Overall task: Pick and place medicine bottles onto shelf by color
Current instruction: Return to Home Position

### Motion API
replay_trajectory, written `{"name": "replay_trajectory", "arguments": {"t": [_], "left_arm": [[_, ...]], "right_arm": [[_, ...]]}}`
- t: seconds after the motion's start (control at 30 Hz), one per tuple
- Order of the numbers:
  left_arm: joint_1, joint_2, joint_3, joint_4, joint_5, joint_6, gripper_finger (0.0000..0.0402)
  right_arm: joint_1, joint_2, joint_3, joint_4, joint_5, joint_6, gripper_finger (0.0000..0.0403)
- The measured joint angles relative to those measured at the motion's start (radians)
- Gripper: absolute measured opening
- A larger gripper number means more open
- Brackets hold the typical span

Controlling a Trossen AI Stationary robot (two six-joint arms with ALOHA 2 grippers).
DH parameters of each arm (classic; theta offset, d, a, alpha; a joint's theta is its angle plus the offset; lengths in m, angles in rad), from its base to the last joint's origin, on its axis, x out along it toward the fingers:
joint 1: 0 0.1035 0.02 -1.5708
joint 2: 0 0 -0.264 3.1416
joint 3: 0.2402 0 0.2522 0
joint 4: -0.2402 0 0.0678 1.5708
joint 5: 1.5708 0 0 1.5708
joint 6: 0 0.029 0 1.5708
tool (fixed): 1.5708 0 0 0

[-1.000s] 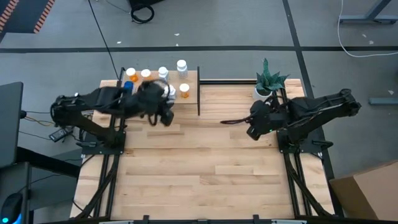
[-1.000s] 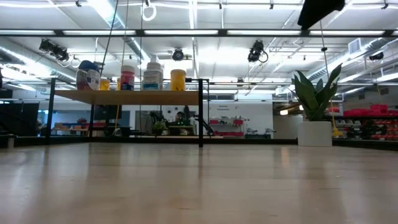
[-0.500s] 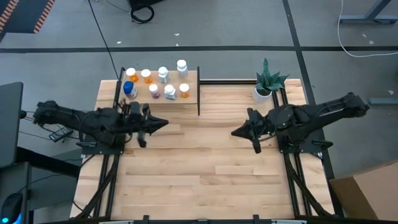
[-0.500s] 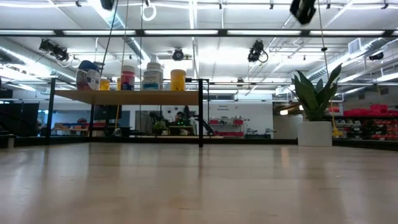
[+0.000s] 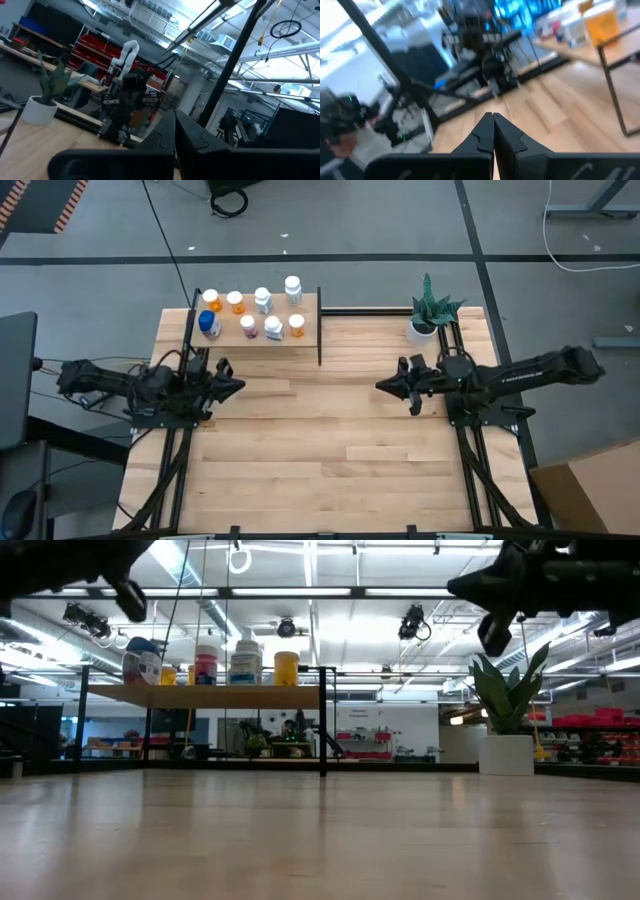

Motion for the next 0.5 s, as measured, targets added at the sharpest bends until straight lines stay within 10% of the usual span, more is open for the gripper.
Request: {"name": "replay_trajectory", "arguments": {"t": [0.5], "left_arm": [[0.001, -0.307, -0.115, -0.31, 0.075, -0.049, 0.0001]], "right_arm": [[-0.137, -0.028, -0.246, 0.367, -0.148, 0.02, 0.0004]]}}
